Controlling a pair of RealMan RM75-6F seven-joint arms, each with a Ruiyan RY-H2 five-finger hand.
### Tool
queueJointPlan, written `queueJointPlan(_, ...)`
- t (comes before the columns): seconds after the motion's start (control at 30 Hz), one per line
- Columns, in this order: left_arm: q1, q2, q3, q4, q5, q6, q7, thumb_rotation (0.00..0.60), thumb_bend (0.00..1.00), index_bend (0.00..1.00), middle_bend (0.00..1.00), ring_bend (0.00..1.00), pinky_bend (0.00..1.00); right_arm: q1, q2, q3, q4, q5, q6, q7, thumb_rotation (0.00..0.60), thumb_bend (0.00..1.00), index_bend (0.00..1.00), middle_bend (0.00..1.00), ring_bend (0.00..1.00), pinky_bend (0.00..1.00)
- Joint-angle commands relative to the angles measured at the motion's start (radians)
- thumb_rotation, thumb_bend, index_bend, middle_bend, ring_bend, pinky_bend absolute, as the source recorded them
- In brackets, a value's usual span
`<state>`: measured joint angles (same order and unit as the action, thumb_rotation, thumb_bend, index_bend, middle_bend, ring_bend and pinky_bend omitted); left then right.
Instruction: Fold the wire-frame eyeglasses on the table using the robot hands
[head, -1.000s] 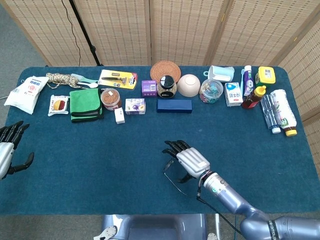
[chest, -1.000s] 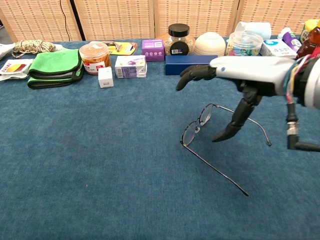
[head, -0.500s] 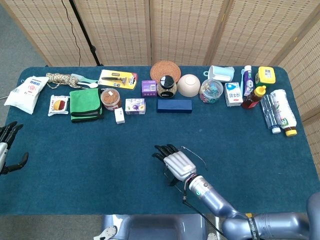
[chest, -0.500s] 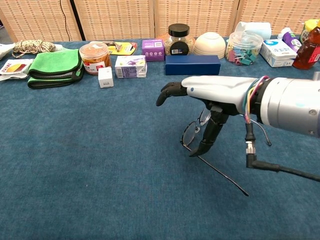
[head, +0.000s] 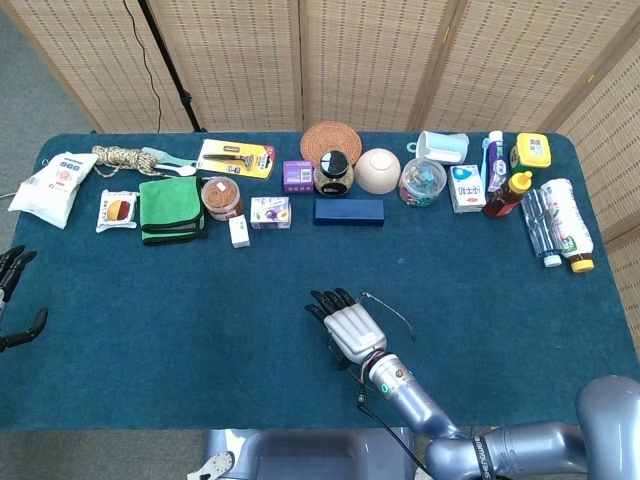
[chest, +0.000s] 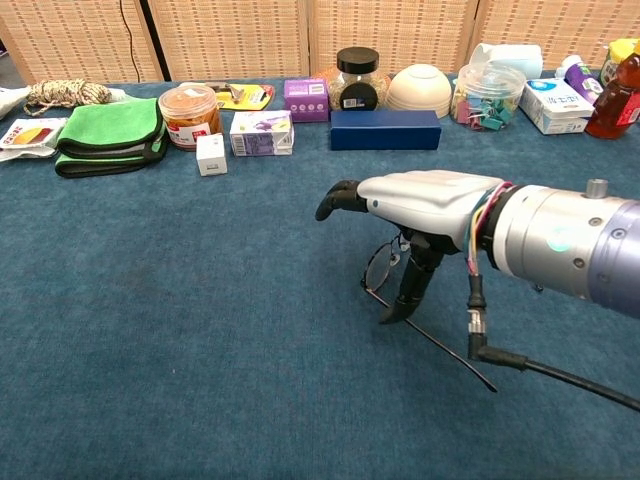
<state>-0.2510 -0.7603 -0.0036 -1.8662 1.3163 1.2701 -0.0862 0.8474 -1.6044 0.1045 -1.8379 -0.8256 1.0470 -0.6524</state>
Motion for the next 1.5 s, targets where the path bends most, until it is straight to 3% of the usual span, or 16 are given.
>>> queueJointPlan(0.03,0.002,0.002,-0.002,-0.001,0.002,0.0,-0.001,0.446,0.43,0.0,0.01,0.0,0.0,0.003,-0.008,-0.008,0.006,0.001,0.013,-0.02,0.6,0.0,0.11,0.0,0.0,0.0)
queueJointPlan(0.3,0.011,0.007,-0.007,-0.008,0.01,-0.006,-0.001,0.448,0.43,0.0,0.01,0.0,0.0,0.007,-0.007,-0.044,0.04,-0.024,0.066,-0.11,0.6,0.0,0.12,0.0,0.0,0.0)
queueJointPlan(0.63,0.008,0.006,-0.018,-0.015,0.017,-0.029,0.004,0.448,0.43,0.0,0.0,0.0,0.0,-0.014,0.026,-0.073,0.05,-0.055,0.085,-0.134,0.6,0.0,0.15,0.0,0.0,0.0)
queueJointPlan(1.13,0.018,0.018,-0.026,-0.021,0.015,-0.036,-0.002,0.448,0.43,0.0,0.0,0.0,0.0,-0.021,0.04,-0.077,0.123,-0.12,0.02,-0.079,0.6,0.0,0.29,0.0,0.0,0.0)
queueJointPlan(1.5,0.029,0.032,-0.033,-0.024,0.021,-0.029,-0.012,0.447,0.43,0.0,0.0,0.0,0.0,-0.019,0.031,-0.065,0.153,-0.127,-0.009,-0.068,0.6,0.0,0.46,0.06,0.0,0.0)
